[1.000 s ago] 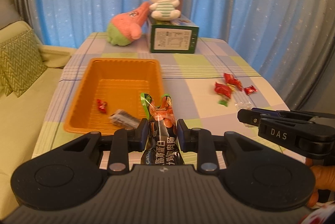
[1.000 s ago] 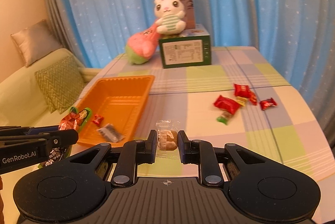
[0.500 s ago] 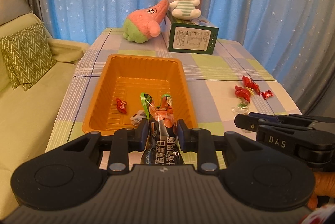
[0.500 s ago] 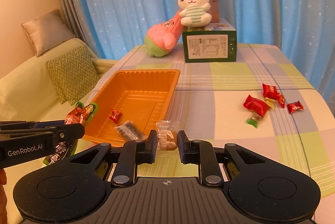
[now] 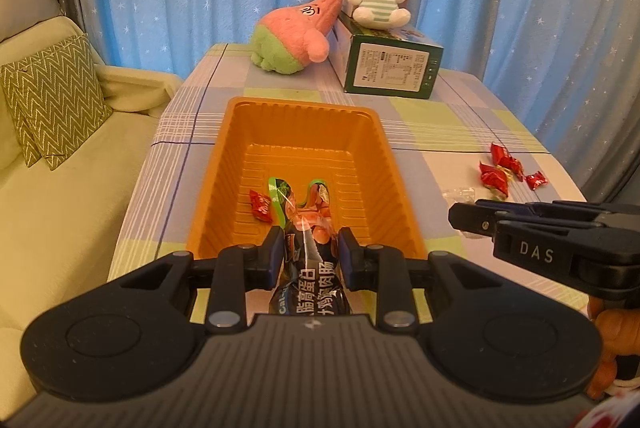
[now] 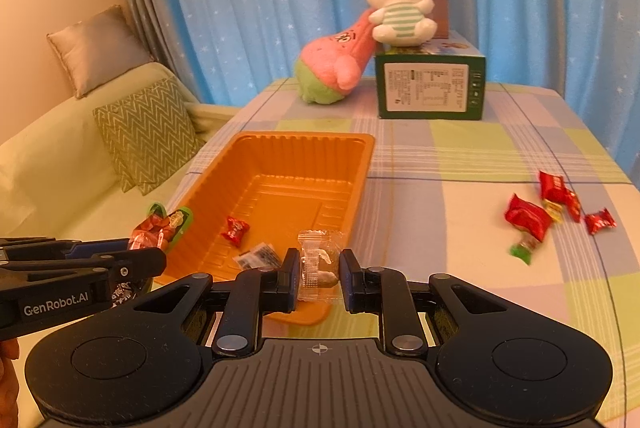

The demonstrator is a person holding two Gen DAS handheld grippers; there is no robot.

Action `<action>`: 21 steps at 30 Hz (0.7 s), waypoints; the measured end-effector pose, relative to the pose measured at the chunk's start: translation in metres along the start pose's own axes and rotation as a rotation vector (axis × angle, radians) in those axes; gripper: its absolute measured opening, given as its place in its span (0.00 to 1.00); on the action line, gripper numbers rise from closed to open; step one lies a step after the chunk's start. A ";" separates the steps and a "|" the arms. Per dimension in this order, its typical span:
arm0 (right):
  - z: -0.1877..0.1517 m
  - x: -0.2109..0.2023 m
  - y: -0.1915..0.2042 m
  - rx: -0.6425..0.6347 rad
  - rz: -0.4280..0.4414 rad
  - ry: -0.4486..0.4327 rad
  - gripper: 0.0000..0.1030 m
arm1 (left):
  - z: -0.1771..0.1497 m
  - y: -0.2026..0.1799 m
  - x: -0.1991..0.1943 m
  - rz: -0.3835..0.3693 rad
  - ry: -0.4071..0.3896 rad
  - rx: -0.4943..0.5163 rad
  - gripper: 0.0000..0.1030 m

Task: Organize snacks
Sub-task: 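Carry the snack stick and caramel over the orange tray with both tools, then lower the snack stick into the tray with the left tool while the right tool releases the caramel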

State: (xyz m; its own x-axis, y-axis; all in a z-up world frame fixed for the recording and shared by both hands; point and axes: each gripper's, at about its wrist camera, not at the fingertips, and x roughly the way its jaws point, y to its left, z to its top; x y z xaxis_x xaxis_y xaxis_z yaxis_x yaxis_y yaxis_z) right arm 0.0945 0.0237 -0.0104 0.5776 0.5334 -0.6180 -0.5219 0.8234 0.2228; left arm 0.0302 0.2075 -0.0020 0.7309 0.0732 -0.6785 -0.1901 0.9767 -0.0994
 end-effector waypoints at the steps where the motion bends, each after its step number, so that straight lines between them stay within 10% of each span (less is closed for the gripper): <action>1: 0.002 0.004 0.001 -0.001 0.004 0.001 0.21 | 0.002 0.003 0.003 0.003 0.002 0.004 0.25; 21: 0.026 0.070 0.003 -0.013 0.025 0.050 0.21 | 0.027 0.037 0.073 -0.001 0.048 0.048 0.25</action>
State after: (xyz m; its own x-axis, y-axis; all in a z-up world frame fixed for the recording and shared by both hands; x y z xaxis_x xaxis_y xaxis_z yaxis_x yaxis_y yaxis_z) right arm 0.1502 0.0686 -0.0336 0.5324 0.5434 -0.6490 -0.5444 0.8070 0.2291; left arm 0.0940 0.2540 -0.0359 0.6987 0.0636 -0.7125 -0.1567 0.9855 -0.0657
